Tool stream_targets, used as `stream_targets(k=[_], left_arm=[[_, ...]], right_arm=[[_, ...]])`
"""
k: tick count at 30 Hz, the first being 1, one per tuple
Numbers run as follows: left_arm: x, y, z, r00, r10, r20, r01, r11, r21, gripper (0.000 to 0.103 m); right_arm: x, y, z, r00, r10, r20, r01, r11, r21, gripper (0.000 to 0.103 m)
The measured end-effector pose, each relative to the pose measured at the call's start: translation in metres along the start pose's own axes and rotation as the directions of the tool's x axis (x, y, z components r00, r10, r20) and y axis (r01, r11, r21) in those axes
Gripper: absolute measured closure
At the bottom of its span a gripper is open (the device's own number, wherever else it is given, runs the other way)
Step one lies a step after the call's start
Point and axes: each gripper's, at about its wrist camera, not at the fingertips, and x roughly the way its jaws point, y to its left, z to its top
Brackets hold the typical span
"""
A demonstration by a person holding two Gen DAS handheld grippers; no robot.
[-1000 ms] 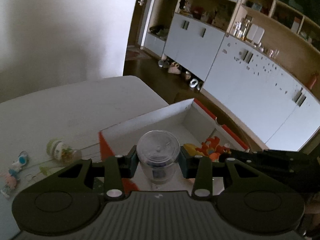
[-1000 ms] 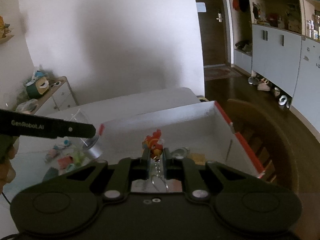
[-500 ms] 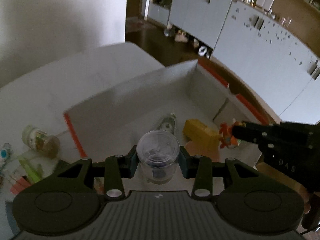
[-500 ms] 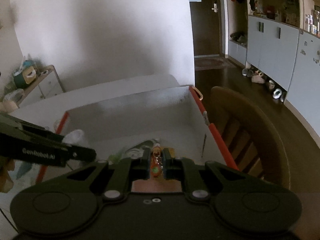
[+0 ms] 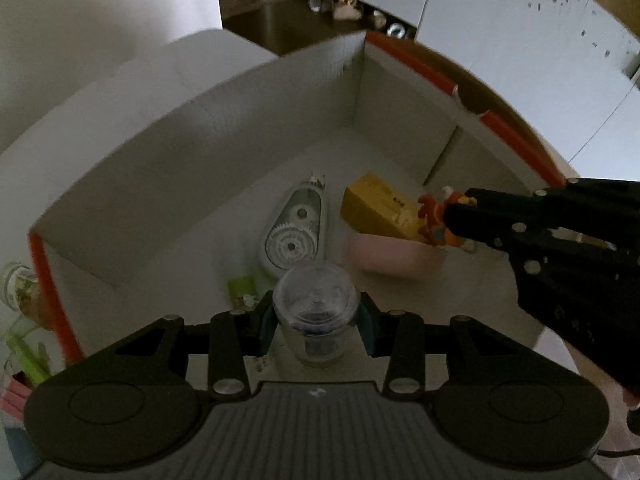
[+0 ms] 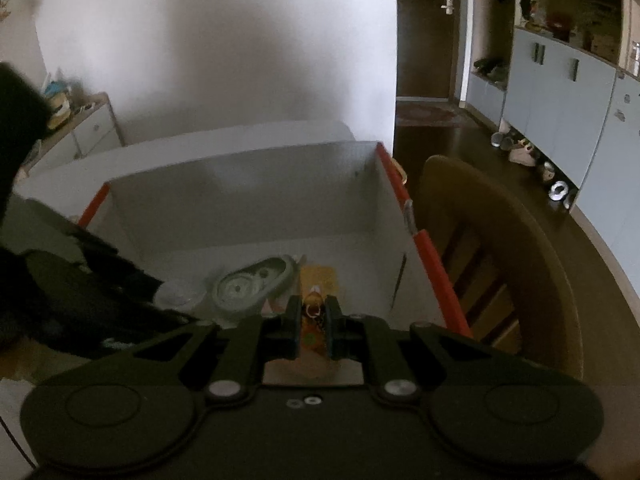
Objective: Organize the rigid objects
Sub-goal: 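Open the left tool to drop the cup while the right tool releases the keychain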
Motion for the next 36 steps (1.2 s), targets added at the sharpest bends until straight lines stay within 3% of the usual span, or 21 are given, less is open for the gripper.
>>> stream_targets(k=[18,23,32,36], left_arm=[[0.03,-0.014,0.022,0.997,0.054,-0.055,-0.051,0.997,0.054,0.062],[0.031,-0.019,0.023,0.996,0.058,-0.061,-0.054,0.996,0.071,0.062],[0.011,-0.018,0.007,0.997,0.069,-0.021,-0.067,0.996,0.065,0.062],[-0.003,-0.014,0.005,0.997,0.071,0.018,-0.072,0.996,0.055,0.054]], right_arm=[[-0.011,-0.008,-0.004,1.0,0.013,-0.019,-0.012,0.999,0.042,0.086],[-0.019,-0.008,-0.006,0.999,0.014,-0.029,-0.013,0.998,0.057,0.078],[-0.029,-0.002,-0.008,1.0,0.011,-0.025,-0.01,0.998,0.059,0.065],[-0.034,0.001,-0.008,1.0,0.004,-0.026,-0.003,0.998,0.068,0.061]])
